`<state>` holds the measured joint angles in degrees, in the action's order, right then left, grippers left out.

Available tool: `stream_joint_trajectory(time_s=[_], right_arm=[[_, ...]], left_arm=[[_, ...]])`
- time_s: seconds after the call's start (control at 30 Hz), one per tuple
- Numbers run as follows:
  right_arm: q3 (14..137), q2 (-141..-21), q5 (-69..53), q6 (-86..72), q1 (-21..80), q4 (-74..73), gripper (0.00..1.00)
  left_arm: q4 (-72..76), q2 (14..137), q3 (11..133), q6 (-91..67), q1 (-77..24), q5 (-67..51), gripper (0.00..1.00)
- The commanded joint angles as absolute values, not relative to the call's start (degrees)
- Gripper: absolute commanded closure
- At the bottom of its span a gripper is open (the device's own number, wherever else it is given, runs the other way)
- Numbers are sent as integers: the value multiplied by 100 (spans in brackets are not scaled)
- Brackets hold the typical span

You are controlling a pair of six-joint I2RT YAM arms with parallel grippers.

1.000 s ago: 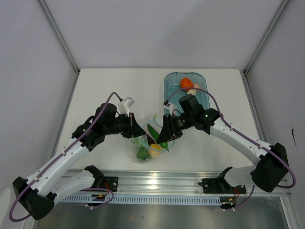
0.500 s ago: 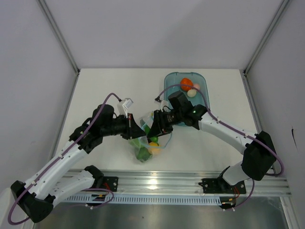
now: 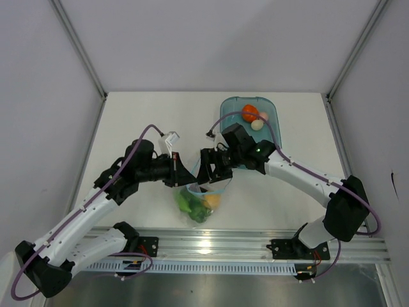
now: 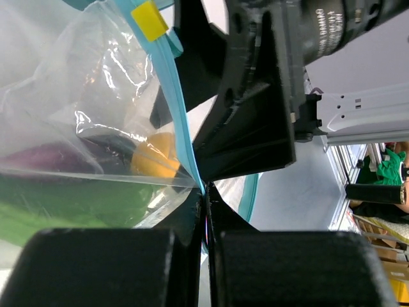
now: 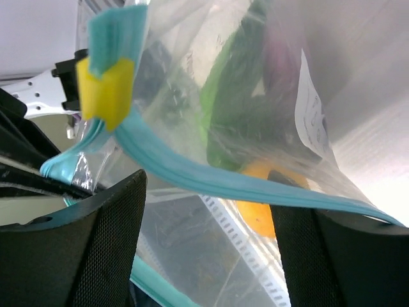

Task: Place the food in the zip-top bag and seal the zipper
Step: Place the fake vegetable in the zipper food storage bag.

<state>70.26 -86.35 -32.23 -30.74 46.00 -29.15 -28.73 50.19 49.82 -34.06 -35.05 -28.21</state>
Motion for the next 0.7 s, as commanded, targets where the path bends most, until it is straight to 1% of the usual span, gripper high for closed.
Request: stream_joint_trajectory(time_s=[0.0,0.1,0.3,0.33,0.43,0.5,0.53,0.57,0.6,0.63,0.67], right_arm=[[7312,-8218,-2919,-2839,4641,-3155,23],[7444,-7903,-2778,-2672,4632,-3427,25],[8199,-7323,-1838,-2330,4544,-4253,27],[8348,-7252,-1611,-2303,4431,-4384,27],[8368,-6953,-1450,-2276,4097,-4307,26],[8324,-6856,-1459,-2407,3597,-4210,26],[8315,-6829,-1459,-2460,3403,-4149,22],[8306,-6847,-1346,-2504,3088,-4140,20],[8314,-6864,-1240,-2514,2972,-4131,20],[8314,-6951,-1083,-2540,2866,-4105,16],[8323,-7004,-750,-2557,2778,-4061,15]], left_arm=[[-2742,5062,5194,-3472,-3480,-2856,99],[-2760,5106,5212,-3463,-3480,-2839,99],[-2812,5150,5212,-3428,-3480,-2725,100],[-2804,5168,5229,-3428,-3472,-2751,99],[-2786,5177,5221,-3437,-3480,-2777,99],[-2777,5185,5212,-3437,-3480,-2777,99],[-2786,5186,5212,-3428,-3472,-2786,99],[-2786,5186,5221,-3428,-3472,-2795,99],[-2786,5186,5203,-3428,-3472,-2804,99],[-2786,5186,5203,-3428,-3472,-2804,100],[-2804,5177,5177,-3428,-3480,-2804,99]])
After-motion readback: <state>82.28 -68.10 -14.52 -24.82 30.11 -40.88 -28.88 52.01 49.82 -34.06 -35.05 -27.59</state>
